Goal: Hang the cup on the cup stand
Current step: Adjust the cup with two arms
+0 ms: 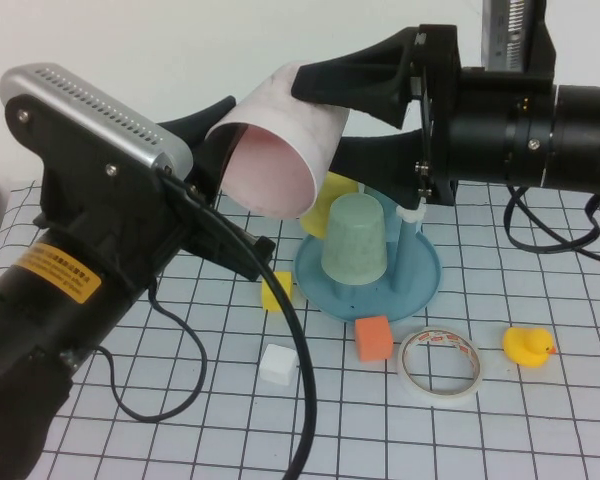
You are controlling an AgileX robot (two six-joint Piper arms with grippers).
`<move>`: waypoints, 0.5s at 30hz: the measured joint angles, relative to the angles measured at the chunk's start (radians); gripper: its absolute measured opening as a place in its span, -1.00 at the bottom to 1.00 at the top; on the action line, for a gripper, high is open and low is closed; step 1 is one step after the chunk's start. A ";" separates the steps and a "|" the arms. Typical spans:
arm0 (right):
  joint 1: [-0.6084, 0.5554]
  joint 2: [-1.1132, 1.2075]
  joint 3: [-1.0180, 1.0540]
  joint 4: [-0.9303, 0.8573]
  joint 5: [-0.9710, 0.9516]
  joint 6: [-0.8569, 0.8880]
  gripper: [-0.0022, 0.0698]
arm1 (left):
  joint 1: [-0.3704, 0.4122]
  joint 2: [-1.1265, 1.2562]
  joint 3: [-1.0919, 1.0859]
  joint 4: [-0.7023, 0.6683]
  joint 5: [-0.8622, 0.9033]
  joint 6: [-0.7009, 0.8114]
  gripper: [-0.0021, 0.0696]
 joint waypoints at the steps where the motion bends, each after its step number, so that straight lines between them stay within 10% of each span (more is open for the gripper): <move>1: 0.000 0.000 -0.002 0.000 -0.002 0.001 0.78 | 0.000 0.000 0.000 0.002 0.002 -0.004 -0.93; 15: 0.000 0.079 -0.098 -0.014 0.022 0.042 0.78 | 0.008 0.022 0.000 0.095 -0.025 -0.065 -0.92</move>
